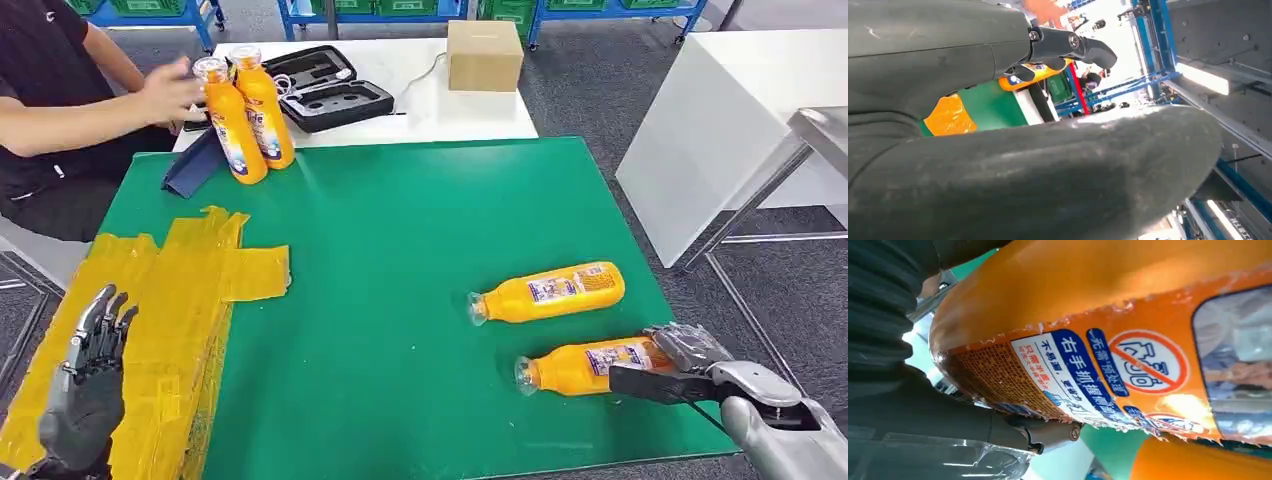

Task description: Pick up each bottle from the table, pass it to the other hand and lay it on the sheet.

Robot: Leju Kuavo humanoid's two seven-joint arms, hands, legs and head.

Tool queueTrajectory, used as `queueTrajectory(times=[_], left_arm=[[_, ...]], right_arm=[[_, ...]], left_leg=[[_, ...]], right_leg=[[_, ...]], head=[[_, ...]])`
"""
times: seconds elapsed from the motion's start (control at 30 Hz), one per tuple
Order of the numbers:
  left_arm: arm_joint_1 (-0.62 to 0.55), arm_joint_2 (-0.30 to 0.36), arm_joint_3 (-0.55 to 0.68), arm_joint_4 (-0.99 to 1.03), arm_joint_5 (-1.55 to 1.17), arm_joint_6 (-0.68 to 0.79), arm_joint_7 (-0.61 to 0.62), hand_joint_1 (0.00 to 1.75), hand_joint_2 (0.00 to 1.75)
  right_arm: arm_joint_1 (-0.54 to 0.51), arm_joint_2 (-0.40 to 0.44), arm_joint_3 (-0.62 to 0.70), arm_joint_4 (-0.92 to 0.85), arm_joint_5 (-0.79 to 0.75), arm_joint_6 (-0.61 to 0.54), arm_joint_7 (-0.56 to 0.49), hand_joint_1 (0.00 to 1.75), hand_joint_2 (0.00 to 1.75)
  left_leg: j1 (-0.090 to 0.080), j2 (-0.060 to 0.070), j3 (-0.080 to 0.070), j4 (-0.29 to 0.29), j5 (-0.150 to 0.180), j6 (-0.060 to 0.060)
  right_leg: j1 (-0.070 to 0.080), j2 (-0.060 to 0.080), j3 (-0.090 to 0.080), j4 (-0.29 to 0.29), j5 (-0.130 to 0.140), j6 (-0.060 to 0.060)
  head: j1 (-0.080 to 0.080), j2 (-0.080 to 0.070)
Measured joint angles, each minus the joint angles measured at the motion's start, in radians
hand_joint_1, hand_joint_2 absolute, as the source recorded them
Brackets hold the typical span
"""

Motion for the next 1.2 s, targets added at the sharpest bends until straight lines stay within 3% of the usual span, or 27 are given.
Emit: queueTrajectory(times=[0.17, 0.33, 0.4, 0.43, 0.6, 0.9, 1.2], left_arm=[[-0.013, 0.004, -0.019, 0.022, 0.008, 0.004, 0.000, 0.00, 0.00], [-0.026, 0.005, -0.030, 0.070, 0.023, -0.006, 0.000, 0.00, 0.00], [-0.026, 0.004, -0.032, 0.083, 0.024, -0.006, 0.000, 0.00, 0.00], [-0.027, 0.003, -0.032, 0.088, 0.024, -0.006, 0.000, 0.00, 1.75], [-0.029, -0.022, -0.035, 0.118, 0.051, -0.022, 0.007, 0.00, 1.75], [-0.028, -0.120, -0.077, 0.119, 0.097, -0.020, 0.028, 0.00, 1.75], [-0.030, -0.189, -0.254, 0.090, 0.125, 0.041, 0.058, 0.00, 1.75]], right_arm=[[0.032, -0.034, 0.017, -0.037, -0.112, 0.019, -0.024, 1.75, 1.75], [0.152, -0.066, -0.008, -0.176, -0.489, 0.074, -0.117, 1.75, 1.75], [0.190, -0.059, -0.013, -0.227, -0.565, 0.096, -0.124, 1.75, 1.75], [0.202, -0.055, -0.014, -0.248, -0.579, 0.101, -0.124, 1.75, 1.75], [0.212, 0.015, -0.046, -0.299, -0.762, 0.174, -0.187, 1.75, 1.75], [0.042, 0.273, -0.074, -0.253, -0.726, 0.137, -0.190, 1.75, 1.75], [-0.136, 0.532, 0.002, -0.108, -0.679, 0.056, -0.148, 1.75, 1.75]], left_leg=[[0.000, -0.003, -0.001, 0.000, -0.001, 0.000], [0.000, -0.005, -0.009, 0.000, 0.000, 0.000], [-0.001, -0.005, -0.013, 0.000, 0.002, 0.001], [-0.001, -0.005, -0.013, 0.000, 0.002, 0.001], [-0.001, -0.005, -0.018, 0.000, 0.003, 0.001], [-0.003, -0.008, -0.022, 0.000, 0.007, 0.003], [-0.002, -0.012, -0.023, 0.000, 0.007, 0.002]], right_leg=[[0.000, -0.002, 0.000, 0.000, -0.002, 0.002], [0.000, -0.005, 0.005, 0.000, -0.002, 0.002], [-0.001, -0.005, 0.000, 0.001, 0.000, 0.003], [-0.001, -0.005, 0.000, 0.001, 0.000, 0.003], [-0.002, -0.006, -0.003, 0.002, -0.001, 0.003], [-0.003, -0.010, -0.006, 0.002, 0.000, 0.004], [-0.003, -0.012, -0.007, 0.002, 0.000, 0.004]], head=[[0.000, 0.000], [0.000, 0.000], [-0.001, 0.000], [-0.002, 0.000], [-0.001, 0.000], [-0.001, 0.000], [-0.001, 0.000]])
